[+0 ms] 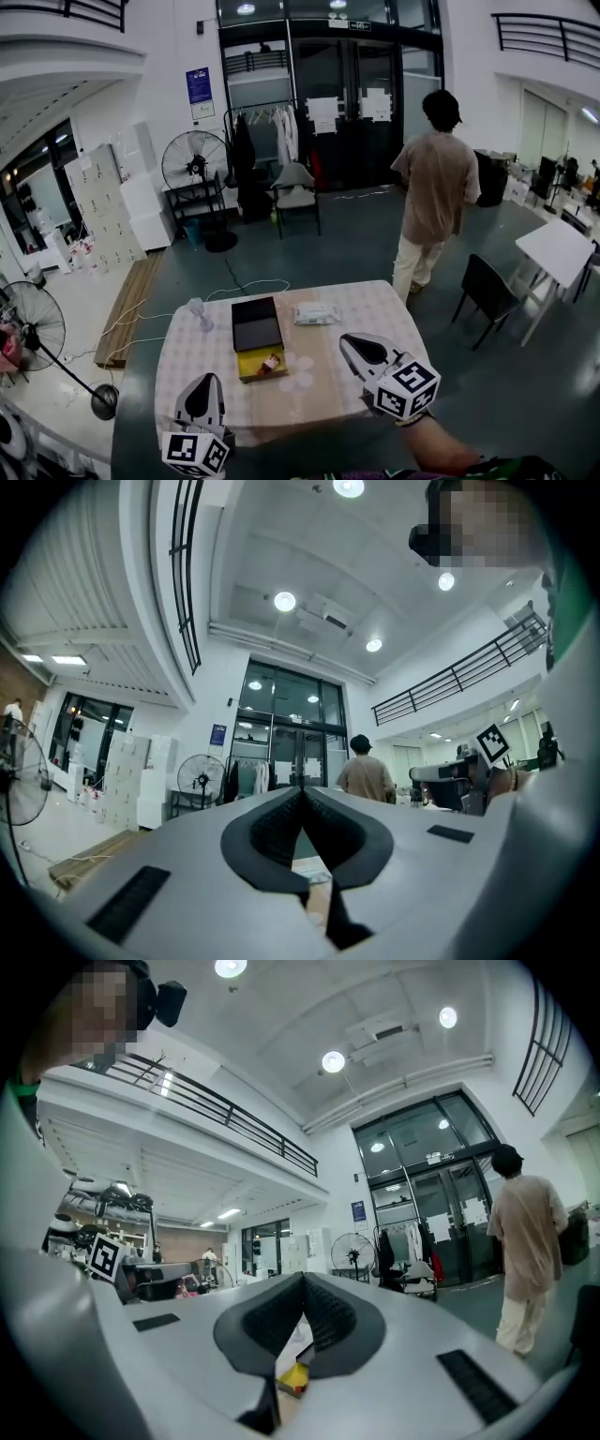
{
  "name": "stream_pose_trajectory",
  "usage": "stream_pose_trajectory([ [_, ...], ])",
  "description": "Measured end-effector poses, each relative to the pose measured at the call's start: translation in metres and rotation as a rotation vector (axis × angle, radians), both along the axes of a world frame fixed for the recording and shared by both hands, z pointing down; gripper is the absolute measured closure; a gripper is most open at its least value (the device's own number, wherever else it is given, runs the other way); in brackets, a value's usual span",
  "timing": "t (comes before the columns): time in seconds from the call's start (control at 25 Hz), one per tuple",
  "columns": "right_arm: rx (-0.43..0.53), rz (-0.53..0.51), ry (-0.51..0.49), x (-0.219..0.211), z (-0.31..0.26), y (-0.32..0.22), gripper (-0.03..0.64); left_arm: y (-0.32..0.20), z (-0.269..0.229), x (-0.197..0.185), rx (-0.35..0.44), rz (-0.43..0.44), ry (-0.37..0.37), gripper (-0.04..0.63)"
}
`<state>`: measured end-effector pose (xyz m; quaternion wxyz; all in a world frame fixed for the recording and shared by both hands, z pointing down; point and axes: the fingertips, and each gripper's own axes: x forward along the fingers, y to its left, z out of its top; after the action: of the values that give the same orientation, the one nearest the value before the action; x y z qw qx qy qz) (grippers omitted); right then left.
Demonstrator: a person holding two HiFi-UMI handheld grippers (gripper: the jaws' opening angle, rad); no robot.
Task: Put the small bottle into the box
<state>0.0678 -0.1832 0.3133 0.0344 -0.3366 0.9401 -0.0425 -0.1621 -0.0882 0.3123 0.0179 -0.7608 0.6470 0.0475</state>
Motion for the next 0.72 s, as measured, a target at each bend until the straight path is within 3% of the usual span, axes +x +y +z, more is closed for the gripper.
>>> stream_pose_trajectory([
  [0.72, -0.018, 0.05, 0.036, -0.008, 0.017, -0.021, 0.611, -0.021, 0.014, -0.029, -0.011, -0.02, 0.009, 0.571],
])
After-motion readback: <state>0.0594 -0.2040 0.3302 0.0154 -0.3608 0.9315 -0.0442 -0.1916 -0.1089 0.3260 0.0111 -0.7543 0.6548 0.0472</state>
